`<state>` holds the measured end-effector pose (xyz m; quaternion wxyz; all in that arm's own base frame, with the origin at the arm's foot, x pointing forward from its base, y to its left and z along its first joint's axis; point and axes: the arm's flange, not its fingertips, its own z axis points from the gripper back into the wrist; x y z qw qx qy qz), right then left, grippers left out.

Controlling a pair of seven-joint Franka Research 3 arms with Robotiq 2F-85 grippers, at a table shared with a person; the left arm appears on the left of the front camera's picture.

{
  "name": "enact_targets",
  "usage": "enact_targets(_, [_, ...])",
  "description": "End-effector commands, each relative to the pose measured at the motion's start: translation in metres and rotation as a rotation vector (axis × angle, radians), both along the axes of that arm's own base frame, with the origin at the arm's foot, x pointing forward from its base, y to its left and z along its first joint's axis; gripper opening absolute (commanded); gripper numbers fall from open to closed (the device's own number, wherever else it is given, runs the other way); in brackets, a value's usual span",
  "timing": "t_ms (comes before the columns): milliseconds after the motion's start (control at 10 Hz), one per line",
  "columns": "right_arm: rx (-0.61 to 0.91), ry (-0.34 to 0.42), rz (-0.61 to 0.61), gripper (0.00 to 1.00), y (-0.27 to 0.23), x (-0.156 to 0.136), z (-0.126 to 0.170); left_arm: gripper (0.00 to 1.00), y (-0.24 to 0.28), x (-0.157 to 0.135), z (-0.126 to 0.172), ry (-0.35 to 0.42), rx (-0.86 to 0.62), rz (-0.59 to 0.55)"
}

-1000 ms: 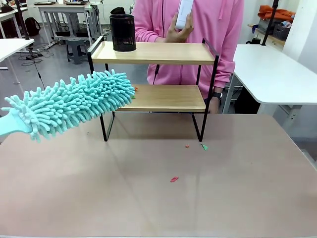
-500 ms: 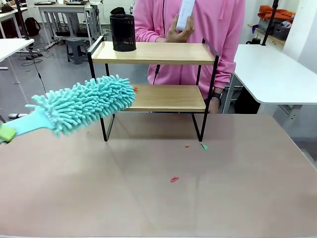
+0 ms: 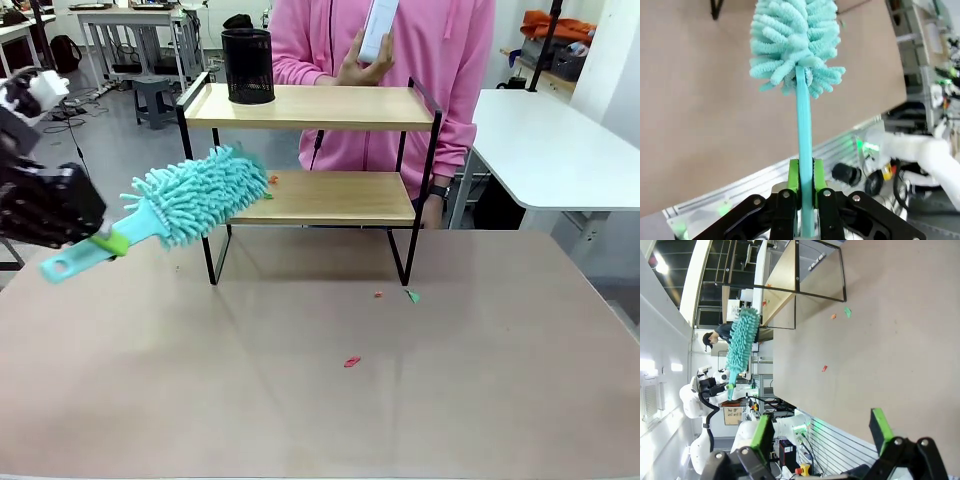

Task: Clean the shelf.
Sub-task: Clean the remaining tier of the Shelf with the Duster once objects are removed.

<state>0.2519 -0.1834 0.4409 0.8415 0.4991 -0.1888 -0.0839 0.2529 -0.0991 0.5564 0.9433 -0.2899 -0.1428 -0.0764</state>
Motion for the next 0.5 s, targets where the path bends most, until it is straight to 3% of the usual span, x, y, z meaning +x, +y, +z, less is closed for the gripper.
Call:
enact_targets(0, [0.015,-0.039,0.001,1.00,0.001,0.003,0.001,0.13,-0.015,-0.002,-0.036,-0.071,0.025,0.141])
enact_targets(300, [0.015,-0.039,0.001,1.00,0.001,0.003,0.001,0.13,-0.040,0.026,-0.037,-0.149,0.087,0.233])
enact_targets(400, [0.015,-0.039,0.001,1.00,0.001,0.003,0.001,0.13,-0.048,0.039,-0.040,-0.134,0.114,0.248])
